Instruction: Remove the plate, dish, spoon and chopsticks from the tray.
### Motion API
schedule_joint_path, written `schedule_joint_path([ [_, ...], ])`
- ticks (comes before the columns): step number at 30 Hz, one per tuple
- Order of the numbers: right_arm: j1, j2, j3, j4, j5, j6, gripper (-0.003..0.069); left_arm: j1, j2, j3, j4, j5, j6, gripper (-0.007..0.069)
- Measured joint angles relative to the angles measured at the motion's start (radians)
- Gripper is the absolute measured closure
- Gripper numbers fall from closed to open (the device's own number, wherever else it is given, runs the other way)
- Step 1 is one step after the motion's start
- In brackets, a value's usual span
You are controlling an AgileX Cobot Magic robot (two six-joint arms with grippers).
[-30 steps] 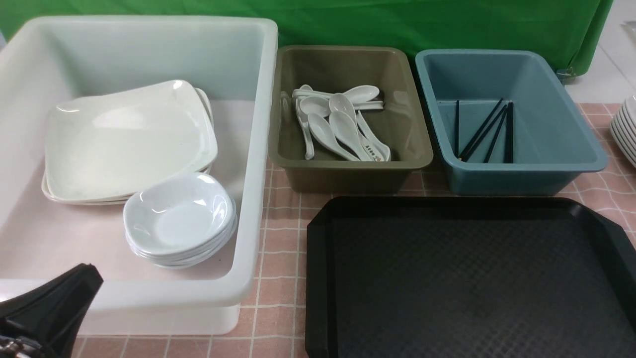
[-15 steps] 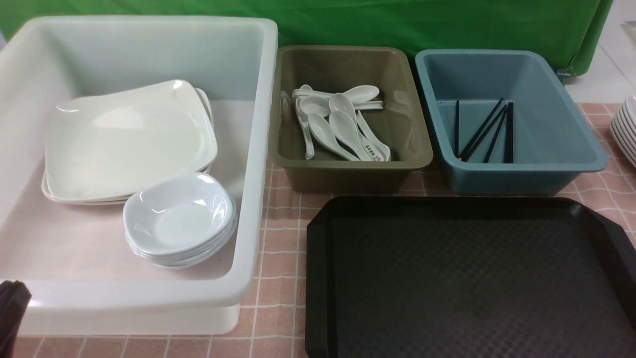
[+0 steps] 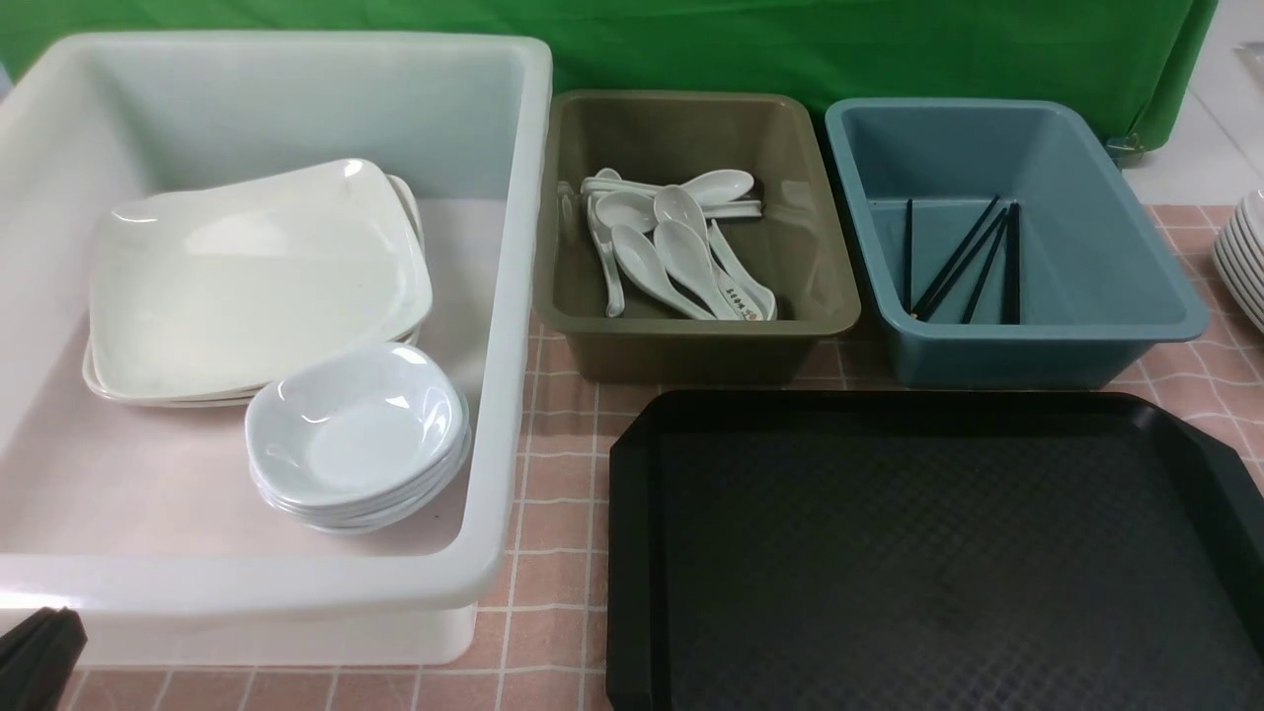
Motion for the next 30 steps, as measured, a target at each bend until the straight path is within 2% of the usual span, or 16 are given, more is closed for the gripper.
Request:
schedule_joint_path([
  [30, 0.0, 0.0, 0.0, 0.0, -0.001, 0.0, 0.0419, 0.028, 0.0, 0.0, -0.02, 0.026, 0.004, 0.0624],
])
